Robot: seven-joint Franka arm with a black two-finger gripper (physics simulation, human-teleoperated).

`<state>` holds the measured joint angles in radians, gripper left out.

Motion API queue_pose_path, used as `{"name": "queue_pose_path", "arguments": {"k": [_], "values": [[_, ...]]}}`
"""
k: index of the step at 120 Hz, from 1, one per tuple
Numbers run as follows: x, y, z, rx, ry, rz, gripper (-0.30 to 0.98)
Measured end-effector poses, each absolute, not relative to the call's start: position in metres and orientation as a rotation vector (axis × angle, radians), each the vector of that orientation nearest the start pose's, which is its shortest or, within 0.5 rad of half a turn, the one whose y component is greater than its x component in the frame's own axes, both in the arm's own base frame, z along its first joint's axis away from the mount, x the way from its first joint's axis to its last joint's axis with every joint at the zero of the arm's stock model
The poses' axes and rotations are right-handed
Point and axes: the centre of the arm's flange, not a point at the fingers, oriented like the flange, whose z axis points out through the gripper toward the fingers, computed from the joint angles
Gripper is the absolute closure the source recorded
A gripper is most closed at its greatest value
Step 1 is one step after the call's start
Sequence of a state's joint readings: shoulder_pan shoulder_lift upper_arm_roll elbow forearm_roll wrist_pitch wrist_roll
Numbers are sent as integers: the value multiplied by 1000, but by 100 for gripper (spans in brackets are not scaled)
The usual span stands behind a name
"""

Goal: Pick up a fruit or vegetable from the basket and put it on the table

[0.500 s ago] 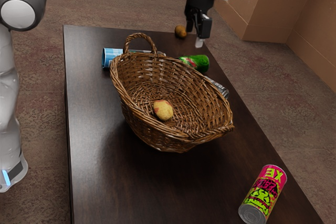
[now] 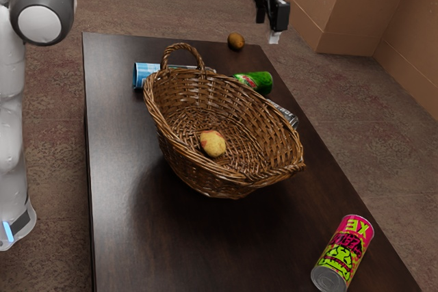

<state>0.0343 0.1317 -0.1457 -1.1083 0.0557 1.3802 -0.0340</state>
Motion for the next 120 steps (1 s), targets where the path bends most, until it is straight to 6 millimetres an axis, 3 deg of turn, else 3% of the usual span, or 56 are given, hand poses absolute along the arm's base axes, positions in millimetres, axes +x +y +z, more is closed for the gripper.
{"name": "queue_pose_path", "arguments": {"k": [8, 24, 31, 39, 46, 53, 66, 85, 120], "values": [[574, -83, 718, -3111, 191, -155, 0], [584, -86, 696, -3106, 196, -95, 0], [557, -90, 671, -3092, 206, -27, 0], [525, -104, 614, -3105, 244, 90, 0], [513, -115, 584, -3117, 271, 122, 0], [503, -108, 564, -3131, 249, 129, 0], [497, -89, 553, -3159, 182, 83, 0], [488, -90, 559, -3173, 177, -1, 0], [471, -89, 545, -3199, 160, 13, 0]]}}
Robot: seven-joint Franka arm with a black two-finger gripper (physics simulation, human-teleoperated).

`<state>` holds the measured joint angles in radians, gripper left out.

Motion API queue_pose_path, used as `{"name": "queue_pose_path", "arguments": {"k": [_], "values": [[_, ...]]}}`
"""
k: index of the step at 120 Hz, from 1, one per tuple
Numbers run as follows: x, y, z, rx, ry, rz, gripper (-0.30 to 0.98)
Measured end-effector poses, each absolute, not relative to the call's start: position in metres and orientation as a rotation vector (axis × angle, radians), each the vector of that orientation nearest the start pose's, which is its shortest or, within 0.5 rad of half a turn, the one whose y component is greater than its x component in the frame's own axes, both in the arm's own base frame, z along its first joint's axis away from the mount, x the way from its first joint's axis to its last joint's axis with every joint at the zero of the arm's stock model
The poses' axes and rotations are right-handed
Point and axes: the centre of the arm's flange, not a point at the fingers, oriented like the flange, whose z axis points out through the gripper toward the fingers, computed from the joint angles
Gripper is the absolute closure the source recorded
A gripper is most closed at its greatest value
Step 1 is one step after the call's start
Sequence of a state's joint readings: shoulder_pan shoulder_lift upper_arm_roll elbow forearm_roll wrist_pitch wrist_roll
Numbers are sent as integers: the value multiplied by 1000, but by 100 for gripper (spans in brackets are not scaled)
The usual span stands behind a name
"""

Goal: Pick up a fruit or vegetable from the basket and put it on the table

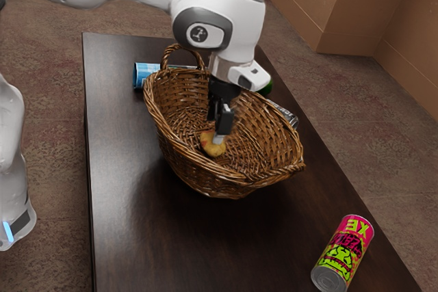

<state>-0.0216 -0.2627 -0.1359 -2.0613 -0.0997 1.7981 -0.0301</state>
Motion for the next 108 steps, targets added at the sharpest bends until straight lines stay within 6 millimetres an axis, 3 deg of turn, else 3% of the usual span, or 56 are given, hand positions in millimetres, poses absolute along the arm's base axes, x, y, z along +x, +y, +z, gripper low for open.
{"name": "queue_pose_path", "arguments": {"k": [86, 96, 108], "values": [[482, -80, 505, -3219, 126, 104, 0], [484, -80, 502, -3220, 127, 104, 3], [485, -80, 500, -3220, 124, 101, 16]]}}
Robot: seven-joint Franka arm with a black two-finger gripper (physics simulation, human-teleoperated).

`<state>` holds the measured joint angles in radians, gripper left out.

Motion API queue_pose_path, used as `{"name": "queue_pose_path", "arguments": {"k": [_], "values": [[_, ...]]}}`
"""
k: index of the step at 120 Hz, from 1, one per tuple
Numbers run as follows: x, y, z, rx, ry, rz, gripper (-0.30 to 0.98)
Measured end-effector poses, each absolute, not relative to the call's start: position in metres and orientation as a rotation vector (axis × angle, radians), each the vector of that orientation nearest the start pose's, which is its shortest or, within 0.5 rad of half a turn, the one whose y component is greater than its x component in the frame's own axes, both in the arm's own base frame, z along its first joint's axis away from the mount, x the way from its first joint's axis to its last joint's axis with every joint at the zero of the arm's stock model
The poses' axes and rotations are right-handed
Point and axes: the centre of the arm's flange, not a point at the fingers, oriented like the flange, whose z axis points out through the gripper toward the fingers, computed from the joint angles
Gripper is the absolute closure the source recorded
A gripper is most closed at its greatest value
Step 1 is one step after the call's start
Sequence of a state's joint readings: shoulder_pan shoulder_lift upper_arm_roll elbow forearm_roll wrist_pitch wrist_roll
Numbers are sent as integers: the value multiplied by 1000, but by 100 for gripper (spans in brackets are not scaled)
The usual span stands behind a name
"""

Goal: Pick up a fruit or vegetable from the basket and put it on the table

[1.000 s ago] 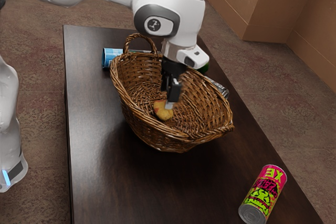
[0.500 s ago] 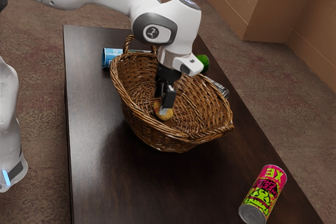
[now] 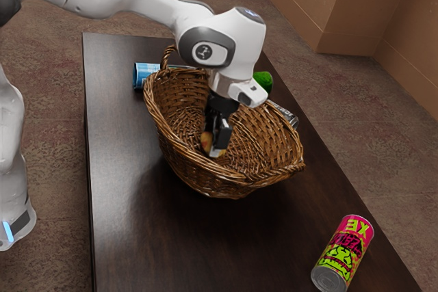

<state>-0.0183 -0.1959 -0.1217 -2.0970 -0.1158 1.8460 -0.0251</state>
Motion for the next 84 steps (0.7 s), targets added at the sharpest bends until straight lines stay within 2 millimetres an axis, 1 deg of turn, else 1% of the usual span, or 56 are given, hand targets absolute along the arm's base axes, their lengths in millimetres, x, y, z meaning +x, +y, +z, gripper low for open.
{"name": "queue_pose_path", "arguments": {"k": [4, 16, 25, 30, 34, 42, 47, 51, 55, 60, 65, 69, 77, 80, 84], "values": [[486, -81, 500, -3218, 124, 101, 20], [486, -81, 501, -3215, 124, 90, 25], [483, -82, 516, -3211, 130, 40, 28], [480, -83, 527, -3209, 135, 1, 29], [480, -85, 541, -3207, 142, -46, 30], [489, -90, 592, -3193, 167, -195, 30], [510, -92, 627, -3180, 181, -277, 29], [531, -92, 645, -3172, 186, -313, 28], [551, -89, 654, -3167, 183, -328, 28], [569, -84, 658, -3163, 171, -321, 29], [597, -80, 663, -3161, 164, -328, 30], [625, -77, 662, -3163, 160, -328, 30], [675, -75, 644, -3174, 161, -311, 30], [687, -78, 635, -3178, 169, -298, 30], [697, -85, 621, -3182, 187, -267, 31]]}}
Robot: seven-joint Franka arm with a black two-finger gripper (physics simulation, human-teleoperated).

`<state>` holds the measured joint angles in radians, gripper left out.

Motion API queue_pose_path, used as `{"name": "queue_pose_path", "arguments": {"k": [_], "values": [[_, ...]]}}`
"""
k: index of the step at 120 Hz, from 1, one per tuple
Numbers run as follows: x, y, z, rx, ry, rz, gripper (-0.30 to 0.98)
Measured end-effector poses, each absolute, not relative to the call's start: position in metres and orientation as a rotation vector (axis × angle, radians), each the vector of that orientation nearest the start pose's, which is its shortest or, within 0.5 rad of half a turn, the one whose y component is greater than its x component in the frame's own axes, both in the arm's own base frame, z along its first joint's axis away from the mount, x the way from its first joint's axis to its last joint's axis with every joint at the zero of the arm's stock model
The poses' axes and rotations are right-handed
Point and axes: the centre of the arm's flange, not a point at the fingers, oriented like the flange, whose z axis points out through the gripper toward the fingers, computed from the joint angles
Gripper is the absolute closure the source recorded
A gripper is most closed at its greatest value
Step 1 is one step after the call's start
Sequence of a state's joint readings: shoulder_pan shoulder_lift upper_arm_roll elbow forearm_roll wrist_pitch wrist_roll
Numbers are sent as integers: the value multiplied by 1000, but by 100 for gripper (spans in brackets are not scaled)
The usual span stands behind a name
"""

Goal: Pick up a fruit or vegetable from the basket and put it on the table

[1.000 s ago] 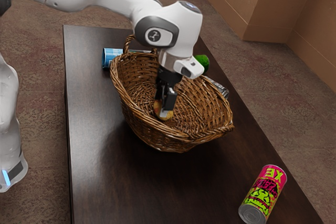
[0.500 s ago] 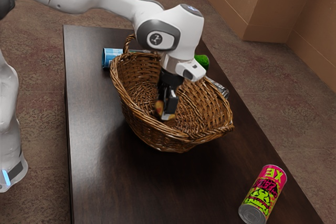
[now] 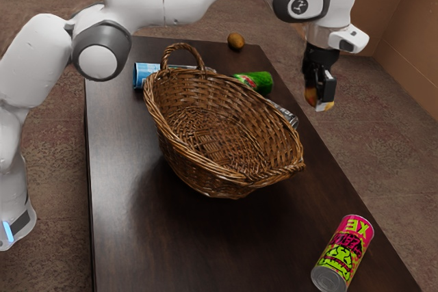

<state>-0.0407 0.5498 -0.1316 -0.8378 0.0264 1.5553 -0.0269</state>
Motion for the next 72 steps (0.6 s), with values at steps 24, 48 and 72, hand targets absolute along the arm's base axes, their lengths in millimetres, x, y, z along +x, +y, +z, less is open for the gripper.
{"name": "queue_pose_path", "arguments": {"k": [24, 48, 72], "values": [[720, -103, 582, -3190, 239, -176, 32], [720, -122, 580, -3164, 290, -181, 13], [721, -115, 580, -3156, 286, -176, 5]]}}
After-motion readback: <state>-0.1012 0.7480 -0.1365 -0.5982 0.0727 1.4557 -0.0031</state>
